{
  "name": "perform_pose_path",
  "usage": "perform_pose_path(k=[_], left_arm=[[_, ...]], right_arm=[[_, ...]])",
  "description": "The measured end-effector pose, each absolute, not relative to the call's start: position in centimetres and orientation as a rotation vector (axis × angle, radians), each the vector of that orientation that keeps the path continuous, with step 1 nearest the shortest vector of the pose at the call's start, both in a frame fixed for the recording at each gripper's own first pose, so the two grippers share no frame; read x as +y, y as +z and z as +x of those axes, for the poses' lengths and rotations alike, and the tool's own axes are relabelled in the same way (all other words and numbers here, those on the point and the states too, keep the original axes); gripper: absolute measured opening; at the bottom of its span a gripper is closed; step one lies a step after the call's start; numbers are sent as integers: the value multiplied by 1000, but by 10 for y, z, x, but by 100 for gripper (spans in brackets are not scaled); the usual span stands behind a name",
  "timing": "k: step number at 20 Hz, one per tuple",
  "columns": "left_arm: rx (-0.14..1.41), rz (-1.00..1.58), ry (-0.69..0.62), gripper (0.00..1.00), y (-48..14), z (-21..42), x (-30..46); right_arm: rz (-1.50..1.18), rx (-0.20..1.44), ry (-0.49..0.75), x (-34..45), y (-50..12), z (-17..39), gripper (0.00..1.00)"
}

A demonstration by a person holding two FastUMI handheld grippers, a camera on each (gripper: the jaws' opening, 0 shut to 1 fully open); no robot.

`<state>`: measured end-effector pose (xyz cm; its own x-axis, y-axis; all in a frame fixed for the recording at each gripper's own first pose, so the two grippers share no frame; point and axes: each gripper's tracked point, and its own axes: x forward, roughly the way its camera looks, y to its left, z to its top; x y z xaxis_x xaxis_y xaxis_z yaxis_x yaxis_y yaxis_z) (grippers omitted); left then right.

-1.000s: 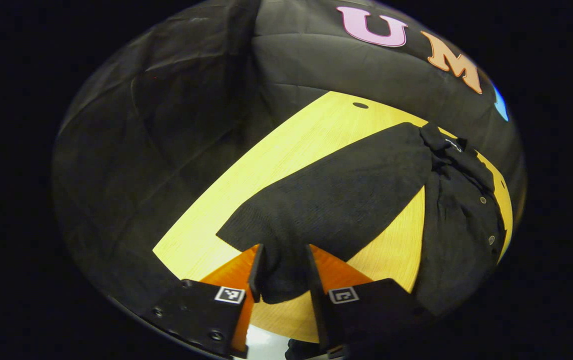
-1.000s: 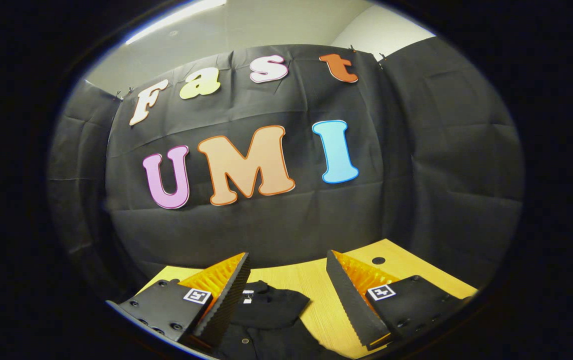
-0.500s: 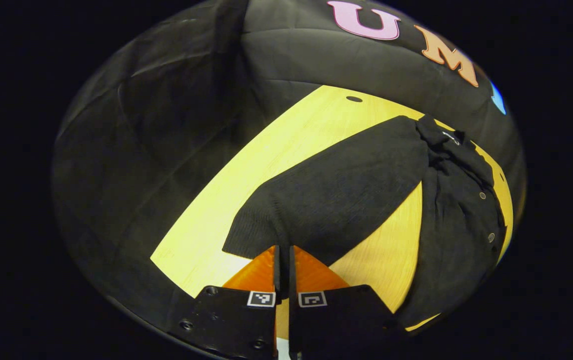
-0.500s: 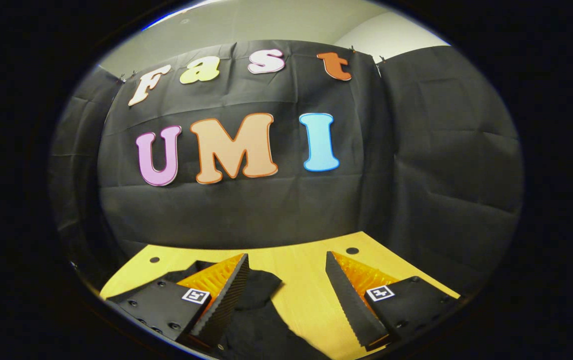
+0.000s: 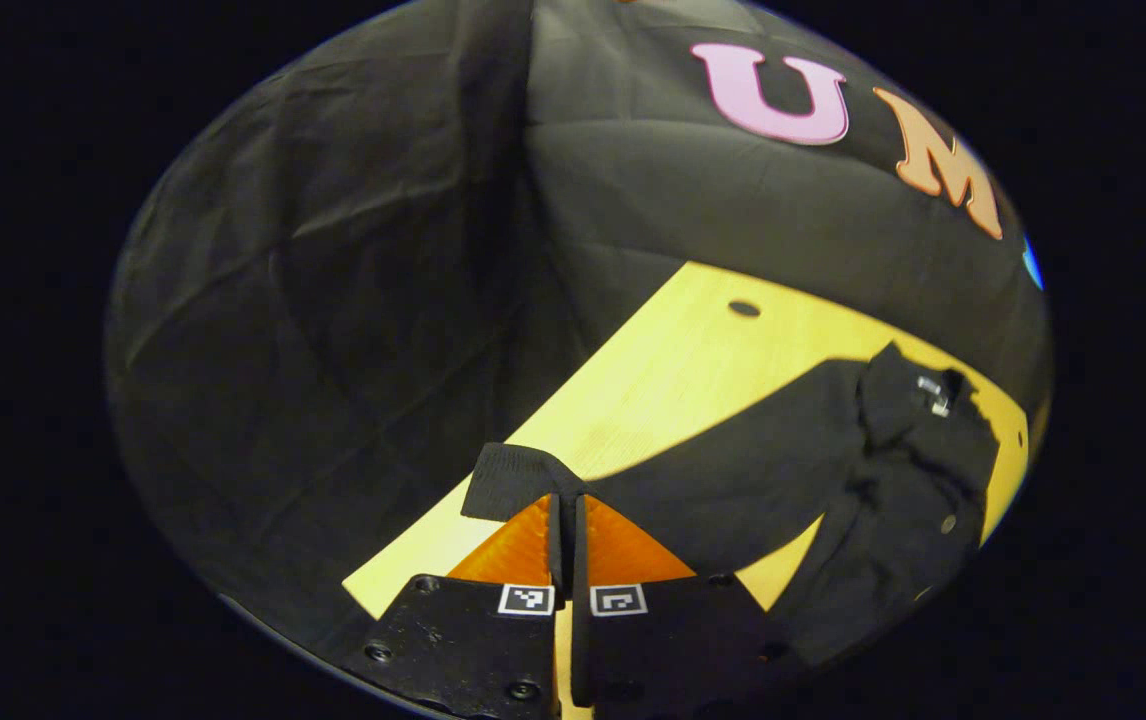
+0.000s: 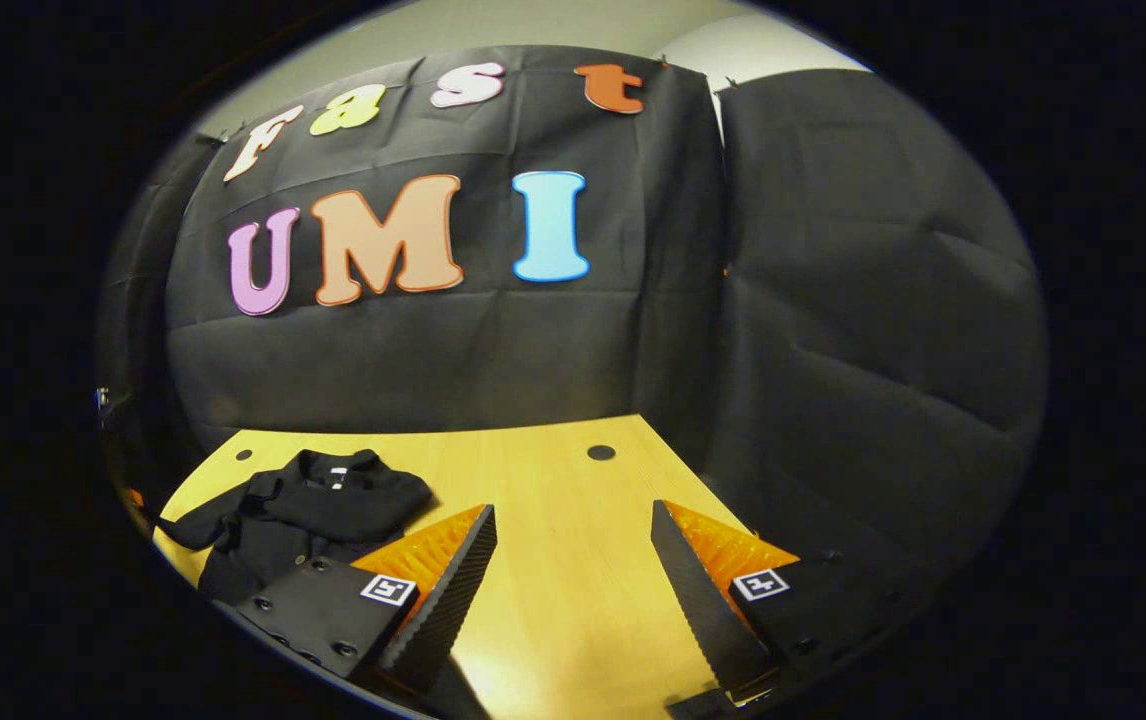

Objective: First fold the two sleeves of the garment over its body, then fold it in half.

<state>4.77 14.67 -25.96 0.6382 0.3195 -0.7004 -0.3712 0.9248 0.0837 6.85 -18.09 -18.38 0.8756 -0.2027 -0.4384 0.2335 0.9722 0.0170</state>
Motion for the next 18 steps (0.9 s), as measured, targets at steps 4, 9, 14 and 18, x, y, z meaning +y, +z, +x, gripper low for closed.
perform_pose_path(k=[4, 9, 14, 18], left_arm=[[591, -55, 286, 0, -202, 149, 72], [520, -17, 69, 0, -184, 230, -71], [529, 19, -152, 0, -195, 262, -213], [534, 16, -304, 0, -214, 274, -312]], right_arm=[[123, 477, -255, -230, -204, 71, 98], [122, 504, -300, -285, -210, 70, 98], [130, 519, -353, -317, -214, 61, 98], [139, 533, -388, -323, -214, 51, 98]])
